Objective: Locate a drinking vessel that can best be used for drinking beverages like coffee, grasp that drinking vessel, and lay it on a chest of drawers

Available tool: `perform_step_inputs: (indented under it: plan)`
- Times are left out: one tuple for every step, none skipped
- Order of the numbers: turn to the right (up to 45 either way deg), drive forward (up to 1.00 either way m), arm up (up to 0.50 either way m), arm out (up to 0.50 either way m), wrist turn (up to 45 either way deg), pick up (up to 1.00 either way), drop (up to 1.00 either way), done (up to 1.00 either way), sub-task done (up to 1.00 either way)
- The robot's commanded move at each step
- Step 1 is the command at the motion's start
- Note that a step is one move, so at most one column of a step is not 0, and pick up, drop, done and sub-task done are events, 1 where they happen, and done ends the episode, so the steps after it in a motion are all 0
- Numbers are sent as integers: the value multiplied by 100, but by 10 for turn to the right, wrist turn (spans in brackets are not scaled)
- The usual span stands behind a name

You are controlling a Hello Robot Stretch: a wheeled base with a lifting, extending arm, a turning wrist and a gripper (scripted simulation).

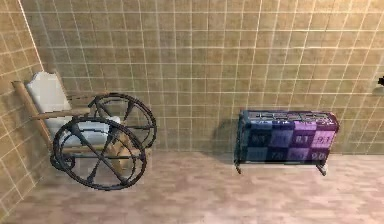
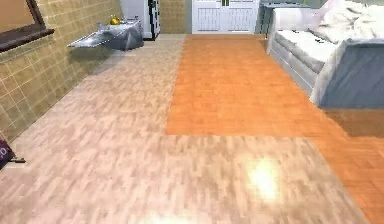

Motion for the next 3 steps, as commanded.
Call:
perform_step_inputs:
  plan:
    - [-360,0,0,0,0,0,0,0,0]
    - [0,20,0,0,0,0,0,0,0]
    - [-390,0,0,0,0,0,0,0,0]
